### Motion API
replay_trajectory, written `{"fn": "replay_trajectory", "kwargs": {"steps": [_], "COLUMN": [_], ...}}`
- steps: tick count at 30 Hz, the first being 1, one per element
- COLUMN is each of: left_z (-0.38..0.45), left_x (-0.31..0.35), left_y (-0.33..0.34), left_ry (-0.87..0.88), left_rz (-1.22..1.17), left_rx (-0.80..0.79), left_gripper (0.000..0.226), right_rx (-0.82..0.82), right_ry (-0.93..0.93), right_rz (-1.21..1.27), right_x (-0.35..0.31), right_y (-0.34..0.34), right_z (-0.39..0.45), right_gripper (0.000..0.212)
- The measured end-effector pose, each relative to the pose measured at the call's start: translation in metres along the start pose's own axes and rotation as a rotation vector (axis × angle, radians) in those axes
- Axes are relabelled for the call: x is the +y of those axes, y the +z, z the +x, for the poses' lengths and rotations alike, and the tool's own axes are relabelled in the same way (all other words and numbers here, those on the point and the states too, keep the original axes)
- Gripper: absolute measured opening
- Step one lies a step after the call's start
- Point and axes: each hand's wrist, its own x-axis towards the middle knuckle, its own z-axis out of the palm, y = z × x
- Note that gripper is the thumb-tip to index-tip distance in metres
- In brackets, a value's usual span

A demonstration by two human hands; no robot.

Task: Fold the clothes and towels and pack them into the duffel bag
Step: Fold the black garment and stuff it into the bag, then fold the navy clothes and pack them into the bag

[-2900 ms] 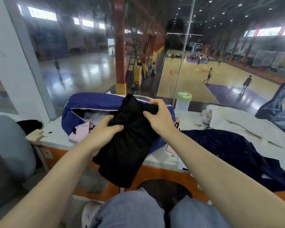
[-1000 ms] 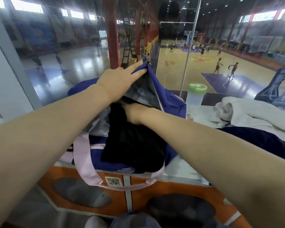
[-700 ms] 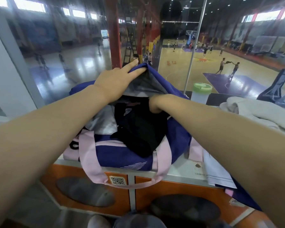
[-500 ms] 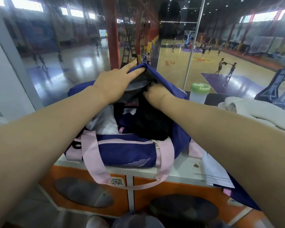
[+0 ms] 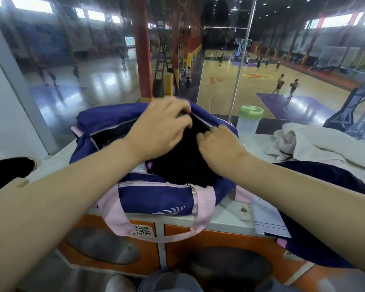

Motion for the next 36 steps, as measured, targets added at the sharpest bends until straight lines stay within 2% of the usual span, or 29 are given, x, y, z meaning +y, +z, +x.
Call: {"fn": "replay_trajectory", "kwargs": {"steps": [1,2,4,6,8,12,13,16,17,19,20,22,23,25,26,28,31,33,36], "left_z": [-0.008,-0.018,-0.037,-0.046,-0.041,-0.017,-0.01,0.009,0.016,0.027,0.031,0.034,0.034,0.025,0.022,0.016,0.016,0.019,0.018], "left_x": [0.009,0.019,0.034,0.039,0.037,0.038,0.039,0.041,0.043,0.053,0.06,0.07,0.071,0.071,0.072,0.073,0.081,0.079,0.064], "left_y": [0.007,0.015,0.03,0.038,0.038,0.04,0.04,0.038,0.038,0.042,0.043,0.047,0.045,0.035,0.03,0.028,0.022,0.015,0.007], "left_ry": [0.011,-0.048,-0.217,-0.301,-0.307,-0.272,-0.288,-0.383,-0.426,-0.511,-0.53,-0.545,-0.561,-0.579,-0.55,-0.533,-0.526,-0.512,-0.563], "left_rz": [-0.123,-0.246,-0.453,-0.6,-0.592,-0.399,-0.37,-0.319,-0.305,-0.304,-0.313,-0.389,-0.463,-0.645,-0.683,-0.653,-0.556,-0.65,-0.894], "left_rx": [-0.075,-0.19,-0.409,-0.511,-0.571,-0.647,-0.659,-0.642,-0.634,-0.666,-0.709,-0.815,-0.849,-0.868,-0.884,-0.954,-1.045,-1.014,-0.813], "left_gripper": [0.024,0.036,0.069,0.088,0.088,0.077,0.073,0.054,0.048,0.044,0.044,0.046,0.047,0.045,0.044,0.045,0.054,0.051,0.044], "right_rx": [-0.022,-0.106,-0.245,-0.245,-0.27,-0.447,-0.492,-0.717,-0.721,-0.675,-0.647,-0.581,-0.534,-0.472,-0.433,-0.362,-0.225,-0.199,-0.197], "right_ry": [-0.042,-0.078,-0.137,-0.161,-0.227,-0.348,-0.344,-0.218,-0.202,-0.168,-0.15,-0.1,-0.092,-0.081,-0.06,0.006,0.046,0.026,0.003], "right_rz": [-0.087,-0.146,-0.192,-0.19,-0.157,-0.034,0.07,0.668,0.769,0.808,0.73,0.414,0.253,0.058,0.017,-0.001,0.062,0.061,0.123], "right_x": [0.006,0.009,0.014,0.019,0.024,0.036,0.039,0.049,0.051,0.058,0.06,0.062,0.06,0.052,0.05,0.046,0.044,0.044,0.051], "right_y": [-0.004,-0.005,-0.006,-0.016,-0.019,-0.029,-0.031,-0.034,-0.037,-0.044,-0.046,-0.05,-0.053,-0.055,-0.053,-0.05,-0.048,-0.044,-0.041], "right_z": [-0.006,-0.012,-0.019,-0.022,-0.022,-0.014,-0.012,-0.009,-0.009,-0.007,-0.005,-0.003,-0.003,-0.003,-0.001,0.004,0.008,0.005,-0.004], "right_gripper": [0.01,0.014,0.028,0.031,0.027,0.02,0.02,0.015,0.016,0.021,0.023,0.03,0.029,0.012,0.015,0.05,0.076,0.082,0.079]}}
